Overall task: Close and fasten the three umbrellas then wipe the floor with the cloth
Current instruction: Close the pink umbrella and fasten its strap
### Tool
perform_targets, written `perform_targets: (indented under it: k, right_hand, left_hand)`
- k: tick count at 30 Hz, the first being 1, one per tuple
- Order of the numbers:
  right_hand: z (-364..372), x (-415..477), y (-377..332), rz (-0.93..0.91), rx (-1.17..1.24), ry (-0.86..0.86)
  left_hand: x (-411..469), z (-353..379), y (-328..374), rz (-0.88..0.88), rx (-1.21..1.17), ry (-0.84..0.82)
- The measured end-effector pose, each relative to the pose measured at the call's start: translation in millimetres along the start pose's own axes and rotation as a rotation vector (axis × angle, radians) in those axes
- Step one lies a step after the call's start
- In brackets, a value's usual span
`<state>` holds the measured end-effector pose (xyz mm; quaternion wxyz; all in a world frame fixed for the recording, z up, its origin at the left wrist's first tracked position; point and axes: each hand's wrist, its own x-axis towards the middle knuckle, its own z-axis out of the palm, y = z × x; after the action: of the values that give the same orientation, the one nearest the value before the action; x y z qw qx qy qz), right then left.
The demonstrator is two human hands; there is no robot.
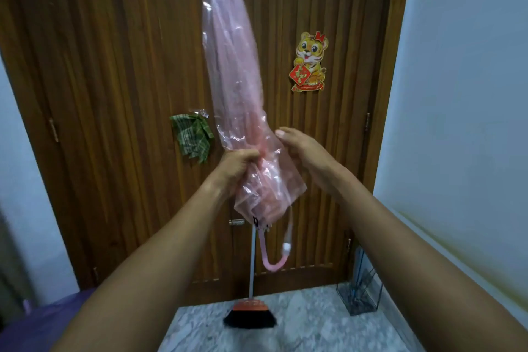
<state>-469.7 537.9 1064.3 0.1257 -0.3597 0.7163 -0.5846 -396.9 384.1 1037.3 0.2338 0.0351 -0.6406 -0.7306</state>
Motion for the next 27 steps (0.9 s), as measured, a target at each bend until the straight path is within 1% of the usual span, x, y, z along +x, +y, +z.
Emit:
perform_targets:
  k: [2,4,6,7,10,12,15,16,18,20,23,25,27]
  right_hand:
    - [-2,-13,17,0.092,0.014,-0.062]
    - [0,-25,32,0.19,0.033,-0.158]
    - [6,-33,40,0.219,0.021,-0.232]
    - [11,-33,43,0.216,0.026,-0.225]
    - [19,-33,42,0.193,0.063,-0.102]
    - [21,-33,38,0.18,-0.001,-0.011]
    - [11,-37,31,0.203,-0.082,0.078]
    - [6,-38,27,0.191,-0.081,0.109]
    - [-7,-40,21,0.099,-0.018,0.219]
    - [-19,-41,11,-0.049,0.122,0.329]
    - [-23,-41,-8,-0.206,0.21,0.341]
    - [-19,-36,-20,-0.243,0.261,0.37]
    - [-17,-29,-29,-0.211,0.408,0.371]
  left_hand:
    - [2,-6,8,-0.007,0.012,0.039]
    - [6,-10,14,0.03,0.031,0.141]
    - [11,-13,16,0.06,0.057,0.208]
    - [12,-13,16,0.068,0.063,0.229]
    - [15,-15,16,0.067,0.048,0.286]
    - [12,-14,18,0.081,0.056,0.299]
    - [11,-22,21,0.124,0.072,0.304]
    - [11,-29,21,0.131,0.079,0.318]
    - [8,-43,21,0.125,0.137,0.342]
    - [2,-50,18,0.12,0.212,0.297]
    - [-4,-46,11,0.111,0.244,0.207]
    - [-4,-42,5,0.071,0.226,0.135]
    - [-4,-42,1,0.039,0.171,0.05]
